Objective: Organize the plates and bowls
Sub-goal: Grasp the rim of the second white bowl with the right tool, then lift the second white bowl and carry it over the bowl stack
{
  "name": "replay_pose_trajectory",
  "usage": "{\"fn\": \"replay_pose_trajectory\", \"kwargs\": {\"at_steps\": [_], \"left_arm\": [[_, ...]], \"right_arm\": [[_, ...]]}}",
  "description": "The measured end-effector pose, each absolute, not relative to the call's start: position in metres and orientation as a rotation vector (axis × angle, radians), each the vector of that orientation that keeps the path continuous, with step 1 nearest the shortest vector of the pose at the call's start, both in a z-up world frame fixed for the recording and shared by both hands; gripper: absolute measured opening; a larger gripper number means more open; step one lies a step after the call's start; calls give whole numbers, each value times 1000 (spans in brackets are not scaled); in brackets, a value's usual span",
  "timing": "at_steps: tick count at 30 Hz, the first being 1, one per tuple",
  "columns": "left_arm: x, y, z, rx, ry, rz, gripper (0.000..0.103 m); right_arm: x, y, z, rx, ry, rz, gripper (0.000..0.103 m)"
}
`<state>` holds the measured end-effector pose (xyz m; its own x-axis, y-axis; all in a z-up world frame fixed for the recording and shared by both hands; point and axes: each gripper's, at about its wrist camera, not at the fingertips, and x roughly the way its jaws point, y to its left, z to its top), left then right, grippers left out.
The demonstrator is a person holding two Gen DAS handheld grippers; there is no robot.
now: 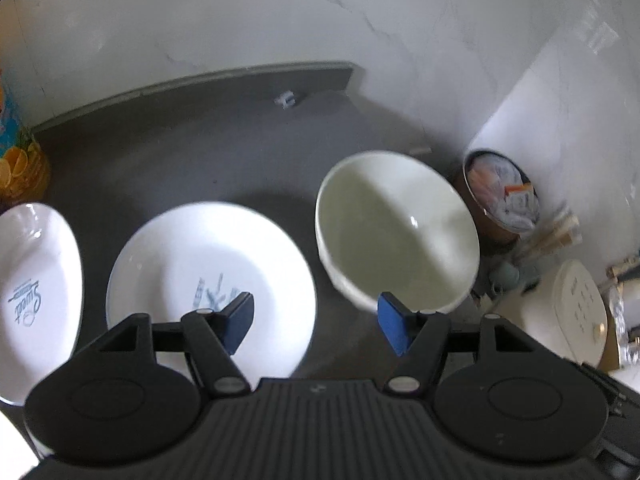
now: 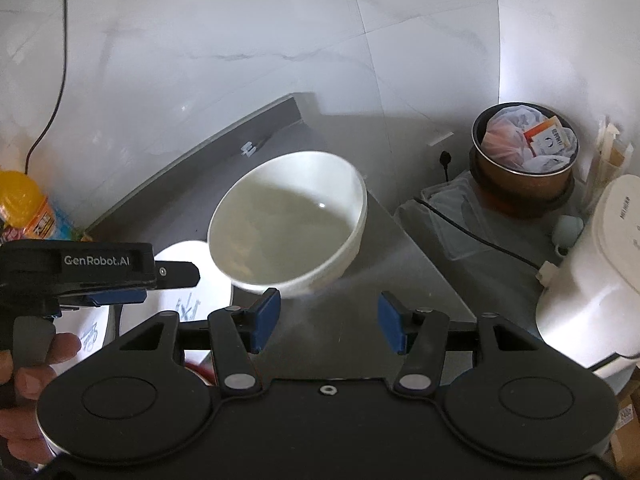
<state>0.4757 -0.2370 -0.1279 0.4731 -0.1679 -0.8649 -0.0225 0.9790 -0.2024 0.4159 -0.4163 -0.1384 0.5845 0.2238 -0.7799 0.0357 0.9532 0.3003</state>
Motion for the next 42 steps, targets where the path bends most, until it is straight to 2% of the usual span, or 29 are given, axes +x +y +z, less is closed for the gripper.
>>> {"fn": "replay_pose_trajectory", "kwargs": {"at_steps": [12,19,21,24,26,27,29,42], "left_arm": [[519,-241,-154,-247,1096,0,62],[530,-232,-169,-282,1132,33,50],[534,-231,-172,-288,1135,34,49],[541,-233,-181,-308,1172,21,37],[544,-234,-185,-350,1185,-4,22],[545,-234,-185,-358,1187,-9,21],[546,-239,-181,-331,1190,-21,8],[529,-236,-157,-322,1158,-88,7]], "right_arm": [[464,-426,-167,357,985,97,54],[482,-421,-186,383,1029,76,54],[486,-418,-192,389,1047,72,54],[491,-413,-203,388,1081,52,51],[491,-413,-206,410,1084,46,43],[491,-412,-206,426,1082,61,33],[491,-408,-204,408,1089,60,29],[465,-407,-181,451,1045,23,26]]}}
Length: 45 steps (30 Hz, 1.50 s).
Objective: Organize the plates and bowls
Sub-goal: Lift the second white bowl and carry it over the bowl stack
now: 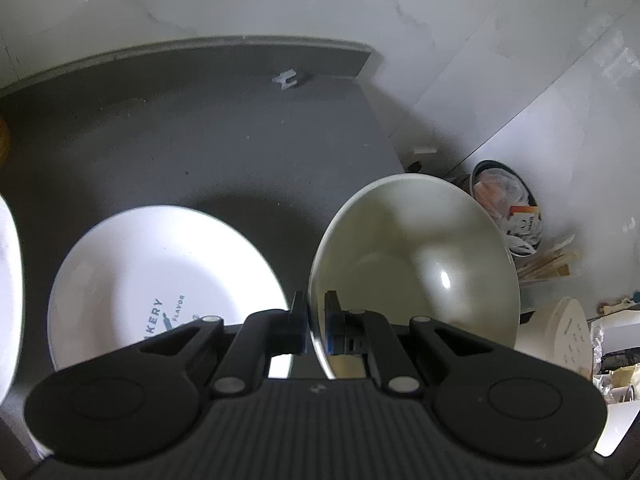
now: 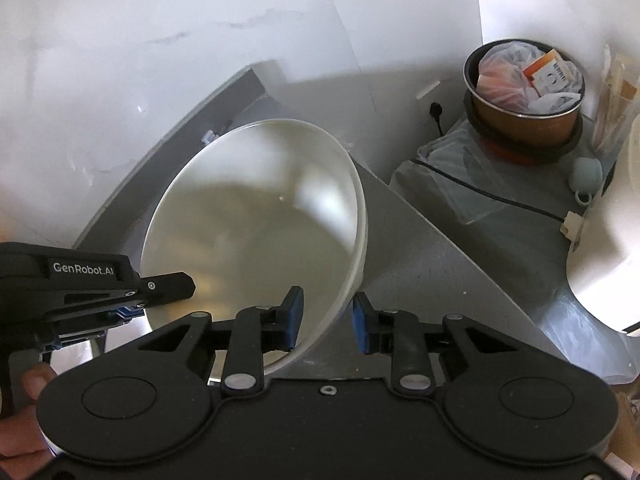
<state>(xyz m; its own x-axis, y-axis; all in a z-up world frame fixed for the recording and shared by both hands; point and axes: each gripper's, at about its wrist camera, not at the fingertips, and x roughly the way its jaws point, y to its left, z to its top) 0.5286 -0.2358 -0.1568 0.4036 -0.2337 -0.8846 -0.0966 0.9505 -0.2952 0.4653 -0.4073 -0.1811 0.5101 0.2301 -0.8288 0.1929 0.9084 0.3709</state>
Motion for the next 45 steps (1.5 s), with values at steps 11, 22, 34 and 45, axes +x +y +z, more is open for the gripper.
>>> {"fn": "replay_pose_trajectory", "kwargs": {"at_steps": [11,22,34,45], "left_arm": [[501,-225,-121,-322,1099,-138,7],[467,-206,-91,-313,1046,-177,7],[438,-196,-79,-300,1027,-218,7],[411,-178,-83,-301,1053,-224,7]], "right_arm": [[436,-396,-135,427,941,-18,26],[402,-376,-106,416,889,-37,26],[364,-364,-93,426,864,-72,26],[341,-341,-94,412,877,-86,26]]}}
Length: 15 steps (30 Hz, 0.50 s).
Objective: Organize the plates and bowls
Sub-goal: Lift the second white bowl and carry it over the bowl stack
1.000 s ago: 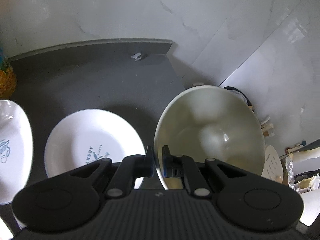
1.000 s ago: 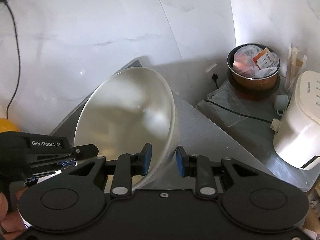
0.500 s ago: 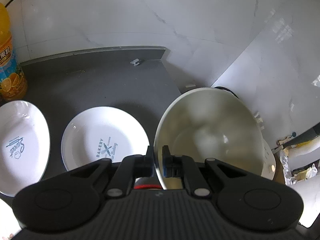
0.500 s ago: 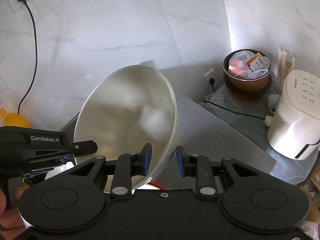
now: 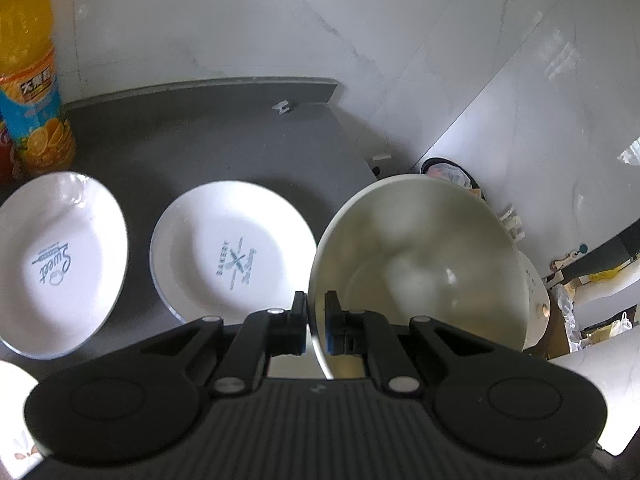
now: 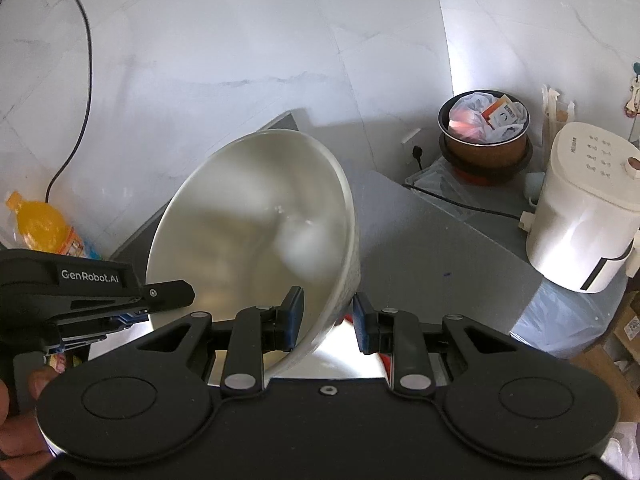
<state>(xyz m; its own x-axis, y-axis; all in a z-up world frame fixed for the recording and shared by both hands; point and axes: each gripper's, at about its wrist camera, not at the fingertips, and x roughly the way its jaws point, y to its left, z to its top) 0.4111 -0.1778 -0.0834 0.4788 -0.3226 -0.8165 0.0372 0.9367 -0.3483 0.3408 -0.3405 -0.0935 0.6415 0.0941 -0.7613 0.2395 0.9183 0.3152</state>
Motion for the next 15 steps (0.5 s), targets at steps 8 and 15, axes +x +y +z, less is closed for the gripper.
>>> {"fn": "replay_pose_trajectory", "kwargs": {"at_steps": [8,15], "left_arm": [[396,-163,-91,-307,1078,-237,7],[386,-156,-106,-300,1119,-233,7]], "right_arm": [[324,-323,-99,368,910,-89,26],[311,-310,-106,342,946,-94,26]]}}
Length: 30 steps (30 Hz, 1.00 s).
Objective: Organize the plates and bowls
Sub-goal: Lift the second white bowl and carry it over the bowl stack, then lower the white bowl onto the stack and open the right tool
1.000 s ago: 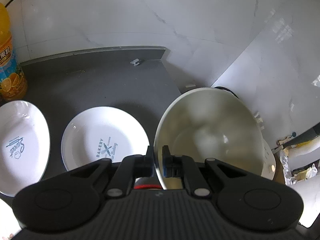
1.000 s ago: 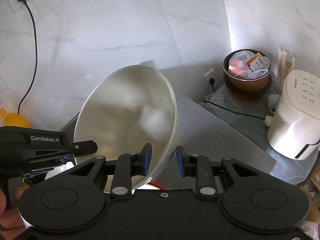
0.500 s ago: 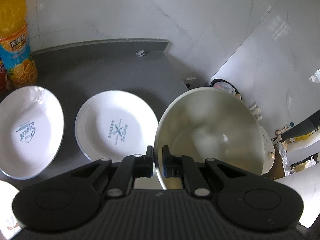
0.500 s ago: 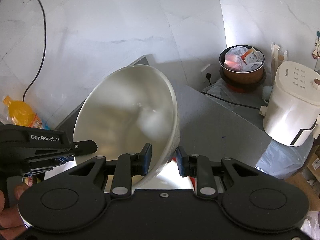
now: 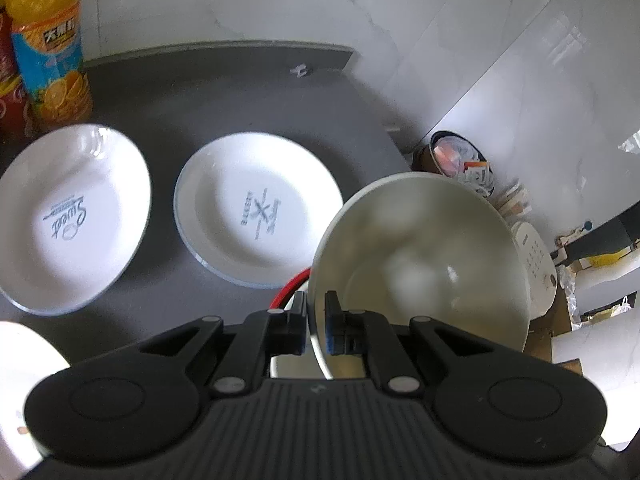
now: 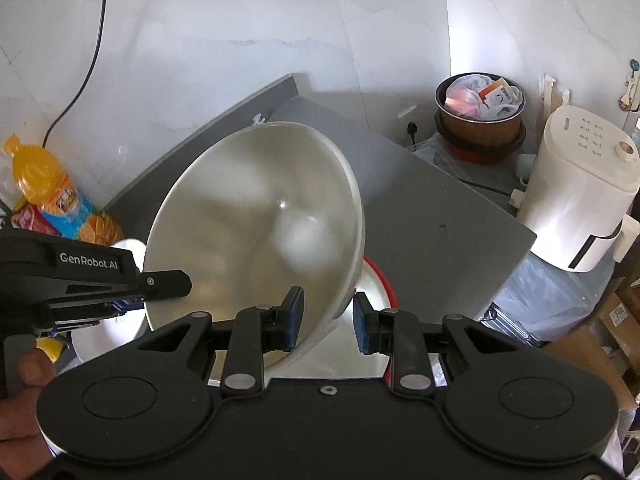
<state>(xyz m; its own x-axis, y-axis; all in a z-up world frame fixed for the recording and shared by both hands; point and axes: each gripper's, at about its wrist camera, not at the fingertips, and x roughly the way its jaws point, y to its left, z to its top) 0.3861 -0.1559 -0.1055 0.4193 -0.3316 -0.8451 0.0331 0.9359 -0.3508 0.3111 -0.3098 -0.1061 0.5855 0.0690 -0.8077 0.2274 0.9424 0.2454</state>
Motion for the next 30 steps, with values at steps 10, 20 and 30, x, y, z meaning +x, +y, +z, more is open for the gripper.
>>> {"fn": "replay_pose_trajectory", "kwargs": {"at_steps": [10,20,30], "left_arm": [[369,-153,-122,-283,1169,-239,7],[362,-152,-133,-273,1202,-206,7],[361,-147,-138,-311,1199,-188,10]], "right_arm": [[293,-301,-118,320,1003,-100,26],[292,-293,-121,270,1022,-90,27],[296,-304,-114,238,996,-87,41]]}}
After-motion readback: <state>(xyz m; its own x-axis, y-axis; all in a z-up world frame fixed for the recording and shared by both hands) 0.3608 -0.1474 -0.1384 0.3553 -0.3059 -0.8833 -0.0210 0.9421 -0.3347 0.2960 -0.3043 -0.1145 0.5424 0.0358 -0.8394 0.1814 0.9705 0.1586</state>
